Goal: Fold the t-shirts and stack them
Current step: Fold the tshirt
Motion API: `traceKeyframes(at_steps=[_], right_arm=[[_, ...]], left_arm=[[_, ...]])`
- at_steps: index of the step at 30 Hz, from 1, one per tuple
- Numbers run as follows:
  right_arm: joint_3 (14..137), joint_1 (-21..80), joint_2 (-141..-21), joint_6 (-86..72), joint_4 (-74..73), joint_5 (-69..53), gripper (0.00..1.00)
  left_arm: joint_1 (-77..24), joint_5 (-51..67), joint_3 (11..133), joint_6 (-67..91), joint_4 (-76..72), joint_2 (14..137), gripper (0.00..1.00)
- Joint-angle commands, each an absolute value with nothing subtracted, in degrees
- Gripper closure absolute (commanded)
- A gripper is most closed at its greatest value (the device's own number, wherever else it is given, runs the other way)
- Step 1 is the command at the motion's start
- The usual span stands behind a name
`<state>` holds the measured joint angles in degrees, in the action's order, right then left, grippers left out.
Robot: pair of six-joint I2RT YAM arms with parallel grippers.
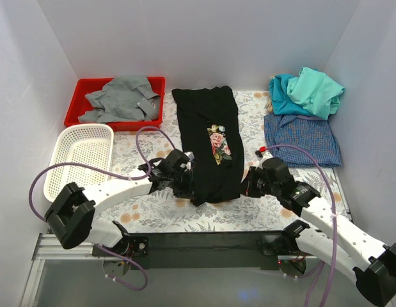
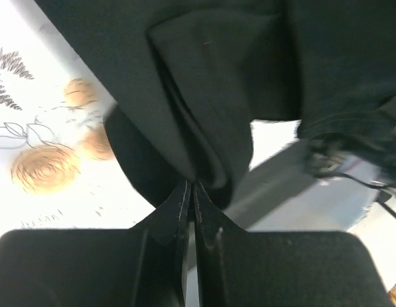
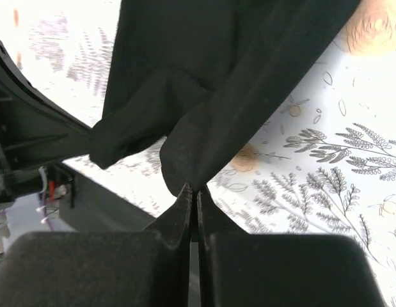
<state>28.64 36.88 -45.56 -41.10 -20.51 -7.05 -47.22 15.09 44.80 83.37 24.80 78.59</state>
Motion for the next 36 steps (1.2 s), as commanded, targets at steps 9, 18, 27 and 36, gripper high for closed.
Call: traceKeyframes(at_steps=[9, 18, 27, 36], right_arm=[[39.81, 37.26, -38.5, -40.69, -43.94, -1.24, 0.99], [34.11, 37.27, -37.53, -40.78, -48.87, -2.99, 0.99], [31.37, 37.27, -33.93, -41.92, -48.16, -4.4, 0.51], [34.2, 37.27, -39.1, -39.03, -40.97, -5.09, 0.5]], left_arm=[[-47.46, 1.41, 56.26, 87.98, 54.84, 66.01, 1.0], [-47.99, 10.81, 40.36, 90.09, 54.23, 64.96, 1.0], [-49.66, 9.59, 36.28, 88.68, 53.61, 67.33, 0.93], [-49.66, -2.72, 50.01, 89.91, 56.26, 61.62, 0.82]])
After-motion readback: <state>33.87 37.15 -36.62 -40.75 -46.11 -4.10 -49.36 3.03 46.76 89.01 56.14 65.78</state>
